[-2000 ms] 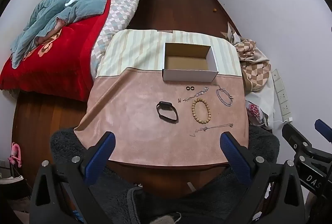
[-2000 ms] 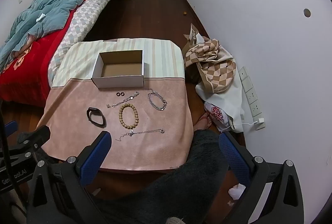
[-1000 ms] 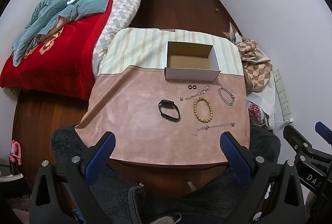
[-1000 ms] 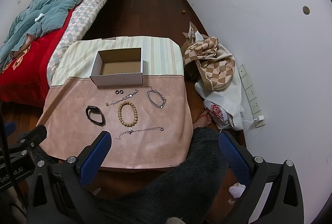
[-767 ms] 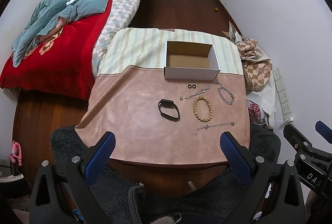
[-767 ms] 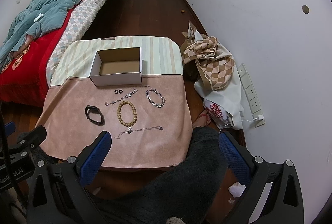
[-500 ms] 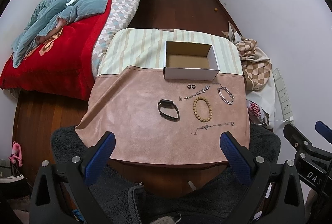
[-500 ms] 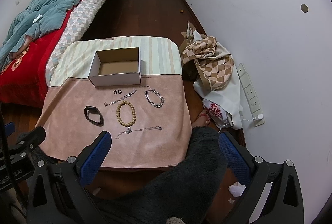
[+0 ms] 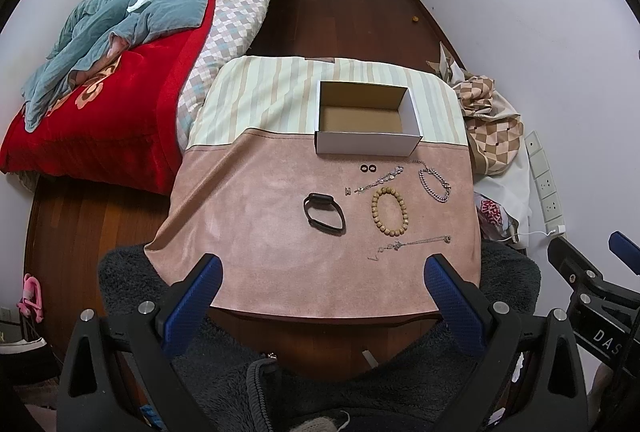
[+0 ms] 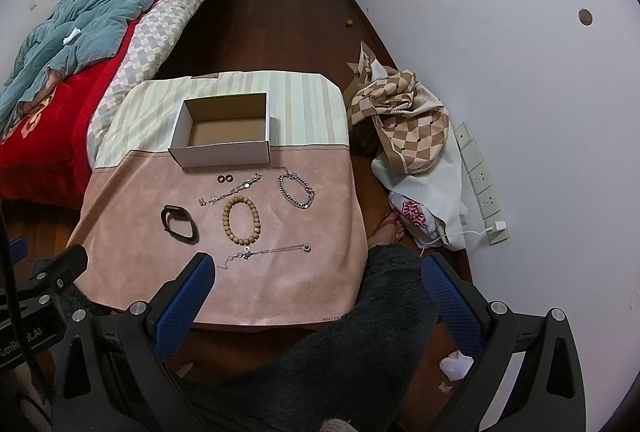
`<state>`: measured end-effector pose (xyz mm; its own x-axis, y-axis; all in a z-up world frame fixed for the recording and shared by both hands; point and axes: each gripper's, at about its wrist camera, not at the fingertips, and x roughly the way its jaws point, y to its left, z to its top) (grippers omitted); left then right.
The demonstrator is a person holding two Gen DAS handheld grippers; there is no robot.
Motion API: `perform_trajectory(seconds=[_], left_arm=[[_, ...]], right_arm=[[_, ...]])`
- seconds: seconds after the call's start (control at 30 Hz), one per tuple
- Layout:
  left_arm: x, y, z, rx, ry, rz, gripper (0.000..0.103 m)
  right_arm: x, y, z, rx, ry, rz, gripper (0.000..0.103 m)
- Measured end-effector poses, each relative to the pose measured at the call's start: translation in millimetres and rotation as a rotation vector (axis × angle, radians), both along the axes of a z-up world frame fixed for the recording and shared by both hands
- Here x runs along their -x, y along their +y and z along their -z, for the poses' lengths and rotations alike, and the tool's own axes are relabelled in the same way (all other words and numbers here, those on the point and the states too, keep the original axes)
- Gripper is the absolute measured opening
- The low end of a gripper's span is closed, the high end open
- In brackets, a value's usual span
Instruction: Organize jewelry
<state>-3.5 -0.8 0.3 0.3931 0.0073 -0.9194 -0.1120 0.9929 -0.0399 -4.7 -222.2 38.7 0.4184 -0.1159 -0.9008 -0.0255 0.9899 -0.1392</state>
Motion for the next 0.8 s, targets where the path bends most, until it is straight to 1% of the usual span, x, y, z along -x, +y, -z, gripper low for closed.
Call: perform_trajectory(seconds=[0.8], left_arm=[[-2.3, 0.4, -5.9, -0.003, -0.008, 0.003, 0.103]], right_arm=[[-0.8, 0.1, -2.5, 0.002, -0.001, -0.001, 0.103]])
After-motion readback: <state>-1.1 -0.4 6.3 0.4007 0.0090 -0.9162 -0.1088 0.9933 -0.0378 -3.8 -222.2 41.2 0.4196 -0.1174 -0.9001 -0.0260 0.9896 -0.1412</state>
